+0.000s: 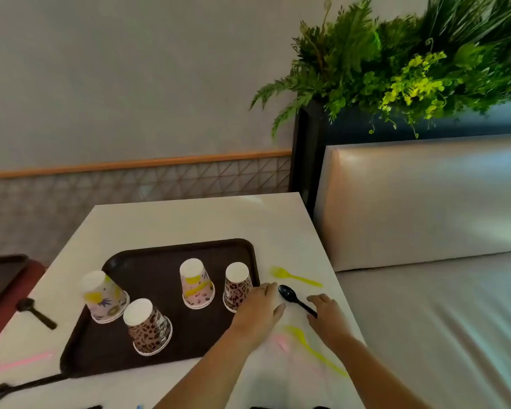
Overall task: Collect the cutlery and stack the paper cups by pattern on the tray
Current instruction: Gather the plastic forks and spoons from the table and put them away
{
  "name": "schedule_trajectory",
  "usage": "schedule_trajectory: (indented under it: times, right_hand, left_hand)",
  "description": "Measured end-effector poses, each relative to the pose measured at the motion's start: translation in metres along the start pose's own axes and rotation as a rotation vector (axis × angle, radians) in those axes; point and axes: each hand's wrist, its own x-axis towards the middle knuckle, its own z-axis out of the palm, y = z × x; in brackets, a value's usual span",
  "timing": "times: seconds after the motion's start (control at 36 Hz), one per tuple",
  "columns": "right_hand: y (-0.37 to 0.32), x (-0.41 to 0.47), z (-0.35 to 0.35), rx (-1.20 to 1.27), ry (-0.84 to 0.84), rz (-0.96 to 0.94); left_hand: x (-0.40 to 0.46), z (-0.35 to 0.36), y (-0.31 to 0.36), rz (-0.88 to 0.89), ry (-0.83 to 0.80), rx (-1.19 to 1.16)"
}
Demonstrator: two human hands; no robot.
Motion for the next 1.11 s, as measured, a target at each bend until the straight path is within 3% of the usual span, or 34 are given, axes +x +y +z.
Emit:
schedule_trajectory:
  times: [0.31, 0.53, 0.61, 0.69, 0.83, 0.92, 1.11]
  right_hand:
    - [0.021, 0.027, 0.016, -0.008, -0.070, -0.034]
    - [0.007, 0.032, 0.011, 0.295, 0.090, -0.198]
    - [-0.001, 0.034, 0.010, 0.319, 0.100, -0.269]
    - [-0.005, 0.039, 0.009, 0.399, 0.107, -0.295]
    - [-0.001, 0.053, 0.007, 0.493, 0.263, -0.260]
    - [0.006, 0.069, 0.008, 0.386, 0.332, -0.241]
    - [0.020, 0.089, 0.023, -0.051, 0.106, -0.156]
  left_hand:
    - [0.030, 0.039, 0.000, -0.267, 0.005, -0.171]
    - [0.050, 0.045, 0.006, -0.527, -0.045, -0.873]
    - [0.061, 0.049, 0.005, -0.587, 0.020, -1.137]
    - [0.068, 0.051, 0.004, -0.606, 0.100, -1.248]
    - [0.069, 0.049, 0.004, -0.631, 0.197, -1.300]
    - [0.068, 0.049, 0.002, -0.601, 0.189, -1.242]
    - [0.054, 0.056, -0.002, -0.487, 0.118, -0.998]
